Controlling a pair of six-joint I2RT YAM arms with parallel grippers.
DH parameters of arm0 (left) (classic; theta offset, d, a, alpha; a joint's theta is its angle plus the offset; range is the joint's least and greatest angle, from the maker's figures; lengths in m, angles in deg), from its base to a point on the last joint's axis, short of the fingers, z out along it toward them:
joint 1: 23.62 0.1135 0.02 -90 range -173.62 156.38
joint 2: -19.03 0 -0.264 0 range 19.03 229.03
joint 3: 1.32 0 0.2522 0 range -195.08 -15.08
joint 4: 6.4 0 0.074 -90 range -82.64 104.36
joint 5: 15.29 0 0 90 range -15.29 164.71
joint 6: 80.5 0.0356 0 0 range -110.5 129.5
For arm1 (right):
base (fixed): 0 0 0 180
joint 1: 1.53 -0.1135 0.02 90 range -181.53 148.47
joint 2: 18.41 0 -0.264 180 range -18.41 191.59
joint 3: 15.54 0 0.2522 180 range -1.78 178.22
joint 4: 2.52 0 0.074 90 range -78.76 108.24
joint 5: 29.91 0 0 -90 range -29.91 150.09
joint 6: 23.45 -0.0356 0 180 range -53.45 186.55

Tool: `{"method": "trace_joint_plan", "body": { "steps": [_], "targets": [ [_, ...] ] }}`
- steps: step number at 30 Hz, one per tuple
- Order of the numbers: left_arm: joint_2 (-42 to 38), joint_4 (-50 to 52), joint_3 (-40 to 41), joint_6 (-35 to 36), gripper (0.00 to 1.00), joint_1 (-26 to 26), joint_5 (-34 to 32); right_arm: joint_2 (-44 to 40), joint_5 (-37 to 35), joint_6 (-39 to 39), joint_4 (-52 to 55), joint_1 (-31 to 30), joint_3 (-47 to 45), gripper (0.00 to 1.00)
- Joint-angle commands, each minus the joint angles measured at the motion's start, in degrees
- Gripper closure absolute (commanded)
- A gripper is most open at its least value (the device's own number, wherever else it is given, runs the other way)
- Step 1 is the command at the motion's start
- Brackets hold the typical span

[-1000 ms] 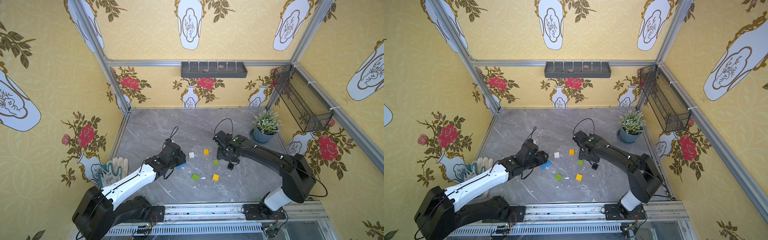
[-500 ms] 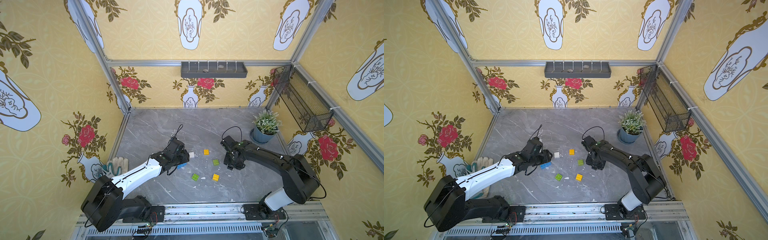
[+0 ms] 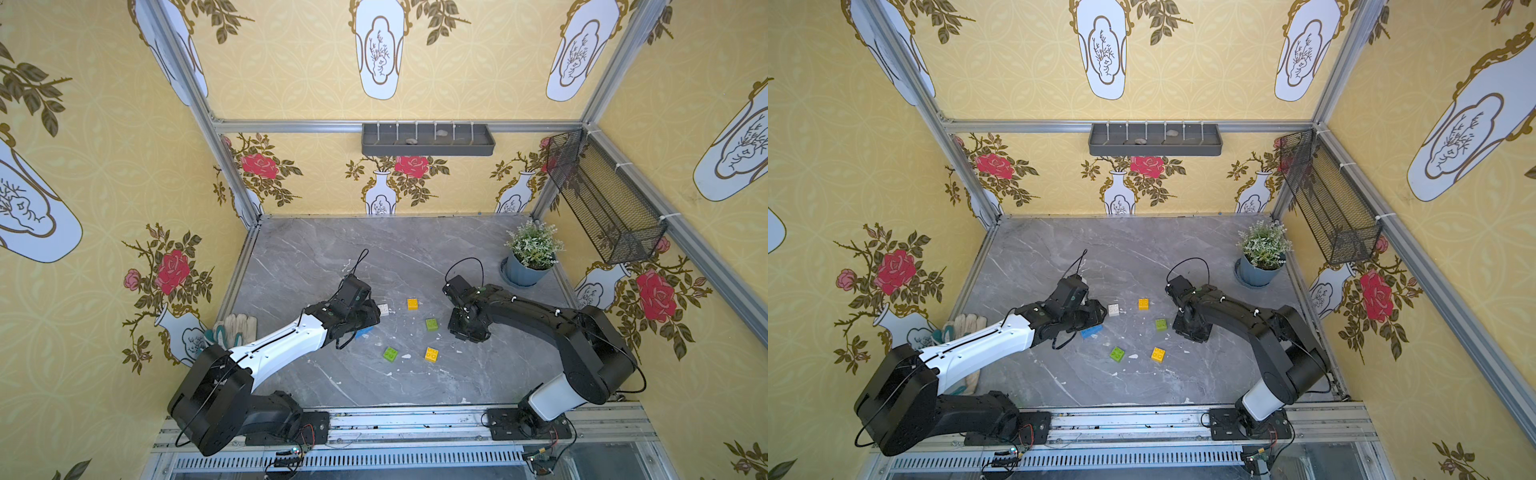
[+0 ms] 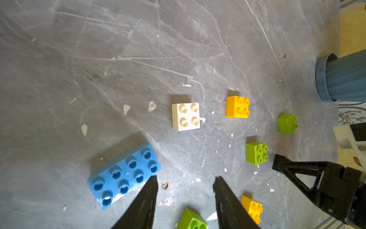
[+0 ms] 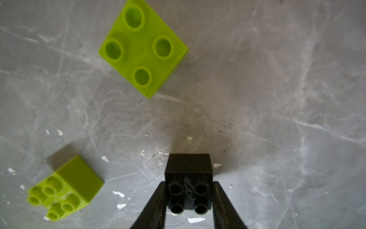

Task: Assemble the number 4 with lego
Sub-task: Pick up the lego brick from the center of the board, then assemble the lego brick with the lego brick.

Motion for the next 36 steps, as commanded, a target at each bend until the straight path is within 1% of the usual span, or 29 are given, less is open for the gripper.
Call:
{"method": "trace_joint_plan", "body": {
  "steps": [1,4,7,9,12,17,22,25,36],
  "targets": [
    [0.6,-1.0,-0.1,-0.2,0.51,0.0,0.5,-0.2,-1.6,1.4,-0.7,0.1,0.0,0.67],
    [0.3,-0.9,0.1,-0.2,0.52,0.0,0.4,-2.5,-3.4,3.9,-1.4,-1.2,0.5,0.72],
    [0.4,-0.9,0.4,-0.1,0.51,0.0,0.0,-4.7,-7.3,7.9,1.1,-5.2,4.0,0.75],
    [0.8,-1.2,0.4,-0.3,0.51,0.0,0.1,-5.5,-9.6,11.9,2.9,-8.6,7.4,0.75],
    [1.7,-2.2,0.2,-0.9,0.52,0.0,0.7,-4.7,-6.8,19.7,1.9,-10.8,10.3,0.75],
    [2.6,-3.5,-0.3,-2.2,0.52,0.0,1.7,1.1,-3.1,27.4,1.4,-12.0,13.7,0.78],
    [2.5,-3.0,-0.8,-2.4,0.52,0.0,1.9,3.6,-2.7,28.9,-0.9,-13.5,13.9,0.79],
    [2.5,-2.9,-0.8,-2.5,0.53,0.0,1.7,4.5,-3.7,29.1,-0.9,-14.1,13.8,0.79],
    [3.8,-3.5,-0.6,-2.9,0.53,0.0,2.4,6.0,-4.9,30.2,-0.4,-14.0,13.6,0.79]
  ]
}}
